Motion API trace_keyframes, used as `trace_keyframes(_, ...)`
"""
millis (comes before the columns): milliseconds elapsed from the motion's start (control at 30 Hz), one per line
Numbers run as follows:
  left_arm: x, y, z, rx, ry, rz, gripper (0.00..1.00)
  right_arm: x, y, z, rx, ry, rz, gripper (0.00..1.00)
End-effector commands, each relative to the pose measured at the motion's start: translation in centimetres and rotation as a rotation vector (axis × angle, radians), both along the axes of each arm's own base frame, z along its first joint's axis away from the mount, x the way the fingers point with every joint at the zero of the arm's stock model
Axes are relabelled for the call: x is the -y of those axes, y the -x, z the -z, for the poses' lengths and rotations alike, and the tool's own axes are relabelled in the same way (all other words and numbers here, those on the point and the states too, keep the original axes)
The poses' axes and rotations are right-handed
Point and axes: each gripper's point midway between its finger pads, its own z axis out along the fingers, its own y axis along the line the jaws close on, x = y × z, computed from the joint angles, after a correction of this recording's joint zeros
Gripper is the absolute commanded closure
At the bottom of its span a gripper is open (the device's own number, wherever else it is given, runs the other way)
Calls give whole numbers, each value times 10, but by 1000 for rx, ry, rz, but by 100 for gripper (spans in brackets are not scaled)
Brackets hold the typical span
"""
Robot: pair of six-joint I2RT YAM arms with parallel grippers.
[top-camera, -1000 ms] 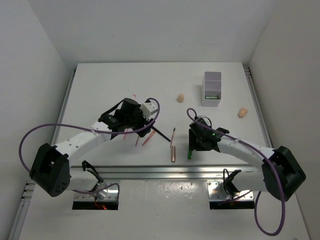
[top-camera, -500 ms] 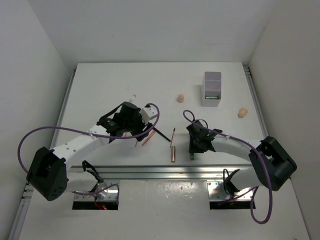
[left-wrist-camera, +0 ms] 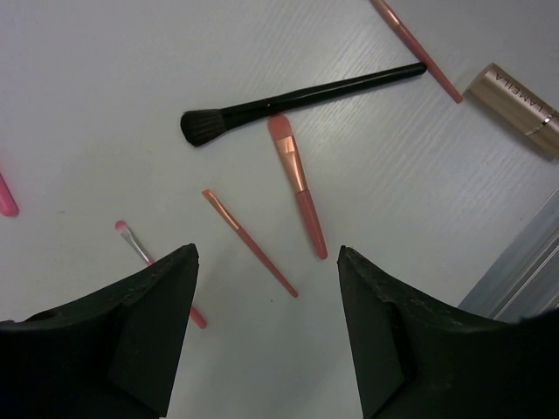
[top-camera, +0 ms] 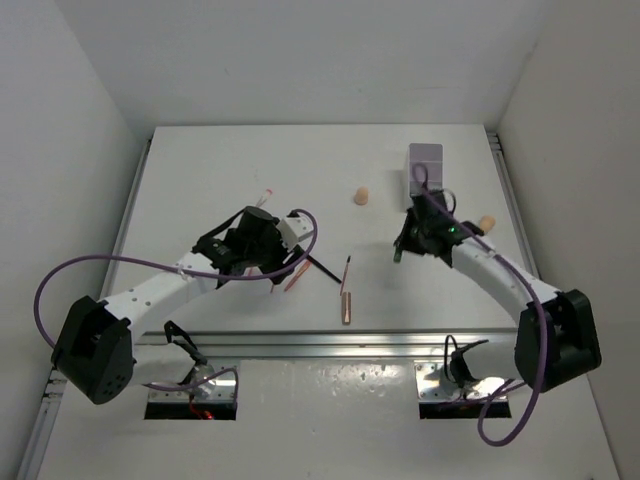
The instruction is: Organize the makeup
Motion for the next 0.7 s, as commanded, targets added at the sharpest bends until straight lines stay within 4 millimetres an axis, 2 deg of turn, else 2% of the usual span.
trace_keyframes(0, -9, -10, -3, 30, 15, -55, 29, 25, -89, -87, 293, -116, 188, 100)
trace_keyframes(33, -12, -11, 0, 24, 19, -70, 29, 25, -107, -86, 291, -145, 240, 100)
trace_keyframes(67, -12, -11, 0, 24, 19, -71, 29, 32, -131, -108, 370, -178, 273, 100)
trace_keyframes(100, -14, -9, 4, 15, 13, -71, 29, 38, -147, -116, 411, -195, 297, 100)
trace_keyframes(133, -17, -10, 4, 15, 13, -81, 29, 41, -160, -94, 370, -176, 310, 100)
trace_keyframes(167, -22, -13, 7, 20, 6, -101, 29, 47, -181, -118, 429, -192, 354, 100)
trace_keyframes(200, -22, -13, 7, 20, 6, -101, 29, 50, -188, -103, 397, -184, 381, 100)
trace_keyframes(233, -27, -16, 7, 29, -6, -112, 29, 63, -194, -104, 394, -176, 434, 100)
trace_keyframes(267, -27, -15, 10, 27, -8, -113, 29, 68, -200, -86, 357, -188, 501, 100)
trace_keyframes(400, -40, -20, 13, 33, -14, -157, 29, 94, -216, -76, 426, -185, 657, 100)
trace_keyframes(433, -41, -18, 17, 26, -19, -157, 29, 96, -222, -84, 468, -199, 672, 100)
trace_keyframes(467, -45, -20, 17, 25, -19, -169, 29, 99, -224, -81, 471, -187, 696, 100)
trace_keyframes(500, -44, -22, 15, 33, -14, -169, 29, 111, -226, -81, 479, -179, 718, 100)
trace_keyframes(533, -47, -19, 20, 20, -15, -171, 29, 102, -226, -81, 480, -176, 704, 100)
trace_keyframes(667, -49, -22, 20, 30, -9, -182, 29, 111, -216, -71, 476, -129, 747, 100)
